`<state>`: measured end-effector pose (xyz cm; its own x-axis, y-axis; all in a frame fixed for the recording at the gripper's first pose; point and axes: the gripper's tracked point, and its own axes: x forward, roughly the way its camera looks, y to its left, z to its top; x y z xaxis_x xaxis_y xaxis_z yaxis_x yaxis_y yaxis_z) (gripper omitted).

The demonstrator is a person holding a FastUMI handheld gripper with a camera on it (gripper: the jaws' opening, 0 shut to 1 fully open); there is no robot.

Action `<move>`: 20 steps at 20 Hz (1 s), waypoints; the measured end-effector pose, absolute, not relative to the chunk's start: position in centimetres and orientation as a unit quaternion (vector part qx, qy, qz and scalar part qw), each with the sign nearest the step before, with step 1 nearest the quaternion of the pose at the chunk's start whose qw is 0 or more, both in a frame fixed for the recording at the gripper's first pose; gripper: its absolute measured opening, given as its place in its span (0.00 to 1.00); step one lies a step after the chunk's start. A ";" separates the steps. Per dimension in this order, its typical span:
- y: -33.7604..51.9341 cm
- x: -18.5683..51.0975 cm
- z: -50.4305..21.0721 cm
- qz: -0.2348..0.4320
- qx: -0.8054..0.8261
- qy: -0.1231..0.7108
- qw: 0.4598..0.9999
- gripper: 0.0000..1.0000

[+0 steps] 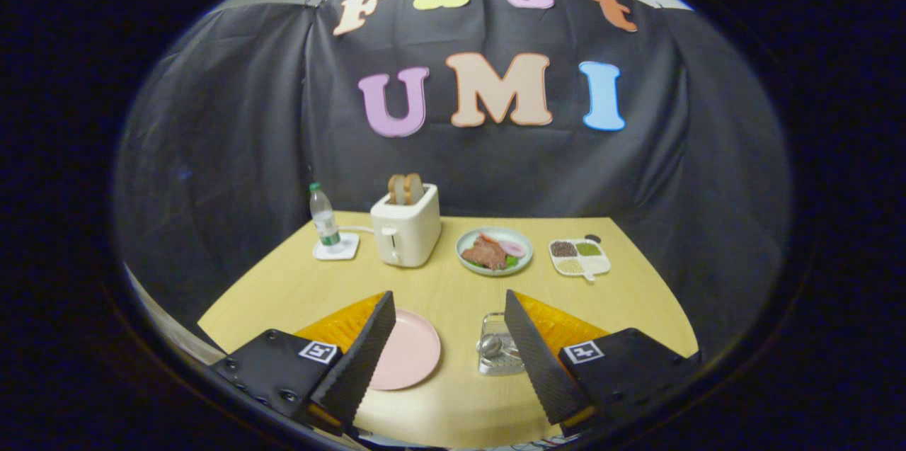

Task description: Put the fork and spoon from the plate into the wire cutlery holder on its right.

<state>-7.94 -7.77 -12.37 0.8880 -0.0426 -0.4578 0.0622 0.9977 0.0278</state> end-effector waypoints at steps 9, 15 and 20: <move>-10.5 -8.9 -4.8 -0.100 -0.002 0.058 0.993 0.98; -11.2 -8.4 -3.3 -0.097 -0.004 0.037 0.995 0.98; -12.6 -8.2 -2.6 -0.100 0.001 0.031 0.995 0.98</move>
